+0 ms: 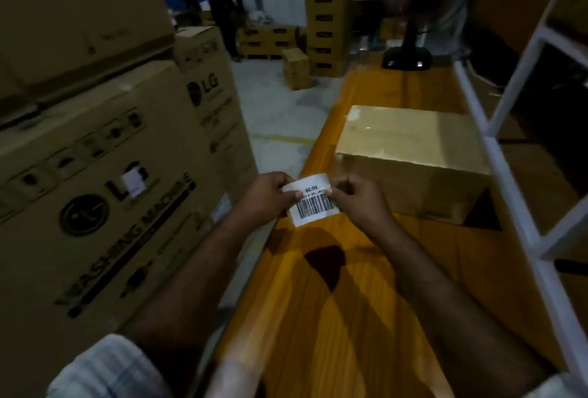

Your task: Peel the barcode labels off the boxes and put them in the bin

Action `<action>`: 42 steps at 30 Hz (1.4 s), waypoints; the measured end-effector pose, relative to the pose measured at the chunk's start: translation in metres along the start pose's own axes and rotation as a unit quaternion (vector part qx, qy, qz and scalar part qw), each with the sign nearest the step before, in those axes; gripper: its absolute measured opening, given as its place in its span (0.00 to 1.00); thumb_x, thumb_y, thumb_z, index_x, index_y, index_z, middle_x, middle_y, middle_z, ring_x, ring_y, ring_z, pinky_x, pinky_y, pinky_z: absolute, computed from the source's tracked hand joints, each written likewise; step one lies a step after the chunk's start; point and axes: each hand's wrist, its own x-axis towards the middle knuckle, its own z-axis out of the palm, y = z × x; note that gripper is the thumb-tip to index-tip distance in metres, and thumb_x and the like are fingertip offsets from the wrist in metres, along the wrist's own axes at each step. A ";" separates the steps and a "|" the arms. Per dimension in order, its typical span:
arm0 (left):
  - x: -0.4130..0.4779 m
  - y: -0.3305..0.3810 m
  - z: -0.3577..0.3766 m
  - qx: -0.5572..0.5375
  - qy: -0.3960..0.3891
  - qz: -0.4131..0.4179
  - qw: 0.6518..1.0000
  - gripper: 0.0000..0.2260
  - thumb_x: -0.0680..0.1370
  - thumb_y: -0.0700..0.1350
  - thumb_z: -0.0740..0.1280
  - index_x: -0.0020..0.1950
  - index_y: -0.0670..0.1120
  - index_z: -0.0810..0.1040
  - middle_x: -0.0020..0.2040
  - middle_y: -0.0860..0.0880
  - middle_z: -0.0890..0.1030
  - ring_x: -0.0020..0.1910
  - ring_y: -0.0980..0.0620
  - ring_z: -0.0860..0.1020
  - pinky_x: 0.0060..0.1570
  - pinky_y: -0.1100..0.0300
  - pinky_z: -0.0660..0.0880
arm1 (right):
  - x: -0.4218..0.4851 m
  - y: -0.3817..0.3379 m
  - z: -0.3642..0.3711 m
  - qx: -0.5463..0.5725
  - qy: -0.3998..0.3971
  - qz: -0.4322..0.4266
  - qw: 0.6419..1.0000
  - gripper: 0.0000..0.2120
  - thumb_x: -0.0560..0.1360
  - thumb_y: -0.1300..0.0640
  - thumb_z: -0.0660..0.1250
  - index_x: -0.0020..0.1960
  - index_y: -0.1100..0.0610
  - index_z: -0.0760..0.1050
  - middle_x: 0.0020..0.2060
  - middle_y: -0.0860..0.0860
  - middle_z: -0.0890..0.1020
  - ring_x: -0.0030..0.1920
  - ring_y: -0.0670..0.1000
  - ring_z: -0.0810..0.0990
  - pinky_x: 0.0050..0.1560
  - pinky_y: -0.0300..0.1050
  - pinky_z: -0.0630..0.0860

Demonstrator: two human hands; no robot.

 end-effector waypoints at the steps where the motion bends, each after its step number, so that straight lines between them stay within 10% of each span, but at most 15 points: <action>1: -0.011 -0.009 -0.009 -0.036 0.020 -0.026 0.999 0.07 0.77 0.39 0.71 0.53 0.37 0.78 0.45 0.37 0.83 0.37 0.47 0.83 0.36 0.52 0.82 | -0.005 -0.004 0.013 0.014 -0.022 -0.001 1.000 0.03 0.75 0.62 0.72 0.44 0.55 0.79 0.40 0.54 0.83 0.37 0.48 0.79 0.37 0.43 0.76; 6: -0.070 -0.057 -0.050 -0.175 0.137 -0.102 0.970 0.08 0.77 0.35 0.69 0.55 0.34 0.76 0.40 0.42 0.81 0.25 0.62 0.79 0.23 0.68 0.72 | -0.029 -0.027 0.077 0.061 -0.127 -0.010 0.990 0.04 0.75 0.66 0.70 0.43 0.59 0.78 0.34 0.54 0.81 0.30 0.46 0.78 0.28 0.36 0.73; 16: -0.225 -0.166 -0.110 -0.210 0.311 -0.201 0.905 0.08 0.74 0.31 0.72 0.42 0.42 0.77 0.36 0.45 0.80 0.28 0.57 0.80 0.26 0.64 0.76 | -0.114 -0.054 0.213 0.027 -0.305 0.005 0.952 0.05 0.75 0.62 0.72 0.40 0.59 0.77 0.39 0.57 0.84 0.39 0.55 0.84 0.36 0.45 0.82; 25: -0.352 -0.252 -0.146 -0.223 0.347 -0.295 0.862 0.08 0.74 0.27 0.68 0.40 0.39 0.77 0.25 0.50 0.79 0.24 0.56 0.77 0.24 0.64 0.76 | -0.201 -0.051 0.333 -0.004 -0.404 0.028 0.914 0.16 0.73 0.65 0.71 0.29 0.53 0.76 0.24 0.48 0.77 0.25 0.46 0.74 0.30 0.42 0.73; 31: -0.432 -0.315 -0.162 -0.181 0.372 -0.363 0.835 0.04 0.73 0.36 0.72 0.45 0.43 0.82 0.33 0.48 0.83 0.35 0.47 0.81 0.48 0.50 0.80 | -0.267 -0.048 0.410 -0.052 -0.458 0.053 0.886 0.09 0.73 0.66 0.71 0.37 0.60 0.73 0.32 0.57 0.76 0.28 0.50 0.74 0.24 0.36 0.70; 34: -0.467 -0.341 -0.161 -0.166 0.399 -0.402 0.807 0.10 0.71 0.31 0.74 0.37 0.45 0.80 0.31 0.44 0.80 0.29 0.50 0.79 0.33 0.58 0.80 | -0.300 -0.040 0.449 -0.093 -0.496 0.061 0.861 0.09 0.75 0.67 0.67 0.37 0.59 0.77 0.31 0.57 0.78 0.28 0.50 0.74 0.26 0.39 0.71; 42: -0.535 -0.410 -0.143 -0.143 0.440 -0.518 0.720 0.10 0.67 0.37 0.77 0.33 0.48 0.78 0.34 0.44 0.83 0.35 0.47 0.82 0.41 0.48 0.82 | -0.368 -0.016 0.525 -0.148 -0.547 0.061 0.822 0.13 0.71 0.63 0.73 0.32 0.51 0.77 0.24 0.47 0.78 0.24 0.46 0.75 0.25 0.37 0.71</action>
